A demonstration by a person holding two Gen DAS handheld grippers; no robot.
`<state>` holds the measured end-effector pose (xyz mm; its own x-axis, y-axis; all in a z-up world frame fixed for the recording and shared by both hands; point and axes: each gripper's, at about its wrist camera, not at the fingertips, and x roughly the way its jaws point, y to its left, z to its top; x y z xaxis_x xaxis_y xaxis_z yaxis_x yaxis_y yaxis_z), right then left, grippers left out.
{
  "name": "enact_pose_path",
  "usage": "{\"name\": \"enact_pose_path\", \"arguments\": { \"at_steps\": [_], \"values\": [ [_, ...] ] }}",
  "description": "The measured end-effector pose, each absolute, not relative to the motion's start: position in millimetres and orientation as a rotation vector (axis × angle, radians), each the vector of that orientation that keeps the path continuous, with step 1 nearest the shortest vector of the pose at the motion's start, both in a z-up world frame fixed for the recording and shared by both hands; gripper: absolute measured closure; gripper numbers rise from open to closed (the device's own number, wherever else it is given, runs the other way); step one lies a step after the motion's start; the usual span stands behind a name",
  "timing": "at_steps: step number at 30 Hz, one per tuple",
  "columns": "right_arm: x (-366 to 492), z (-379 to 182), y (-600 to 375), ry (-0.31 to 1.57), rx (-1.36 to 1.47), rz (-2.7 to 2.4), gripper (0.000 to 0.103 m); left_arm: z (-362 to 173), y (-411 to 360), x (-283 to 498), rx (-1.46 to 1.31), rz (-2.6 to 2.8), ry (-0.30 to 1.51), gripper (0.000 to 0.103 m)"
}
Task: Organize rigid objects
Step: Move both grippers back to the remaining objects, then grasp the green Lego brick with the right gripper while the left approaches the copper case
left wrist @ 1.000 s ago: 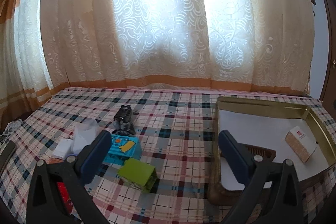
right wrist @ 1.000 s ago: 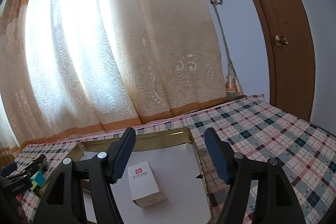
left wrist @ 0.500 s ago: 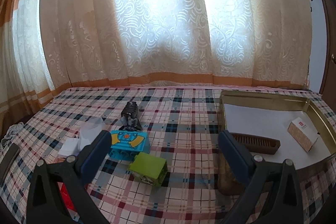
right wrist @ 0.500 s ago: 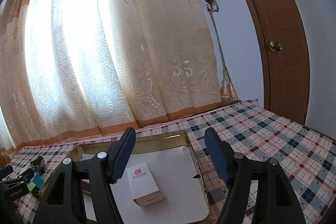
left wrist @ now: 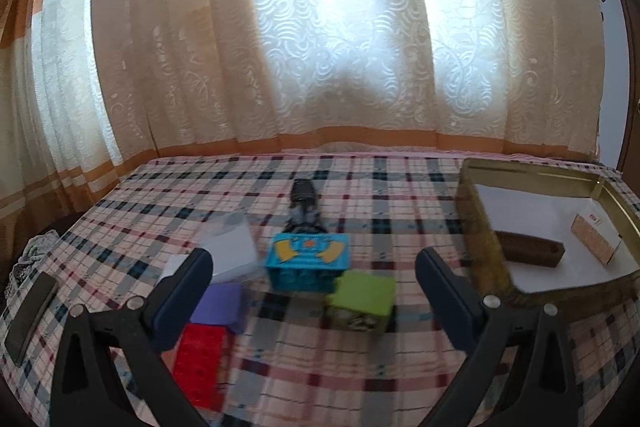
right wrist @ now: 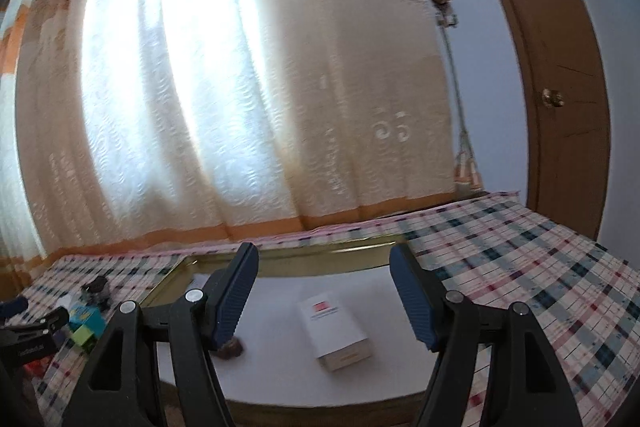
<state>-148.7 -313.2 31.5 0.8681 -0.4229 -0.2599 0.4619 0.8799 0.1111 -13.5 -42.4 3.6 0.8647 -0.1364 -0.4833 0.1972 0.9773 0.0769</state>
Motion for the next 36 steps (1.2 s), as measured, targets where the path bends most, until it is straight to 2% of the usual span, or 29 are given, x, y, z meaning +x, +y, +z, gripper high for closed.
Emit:
{"name": "enact_pose_path", "arguments": {
  "at_steps": [19,36],
  "values": [
    [-94,18,-188,0.371,0.097,-0.157,0.033,-2,54,14,0.052,-0.080,0.554,0.000],
    [-4,-19,-98,0.715,-0.023,0.144,0.033,-14,121,46,-0.035,-0.010,0.657,0.000]
  ]
}}
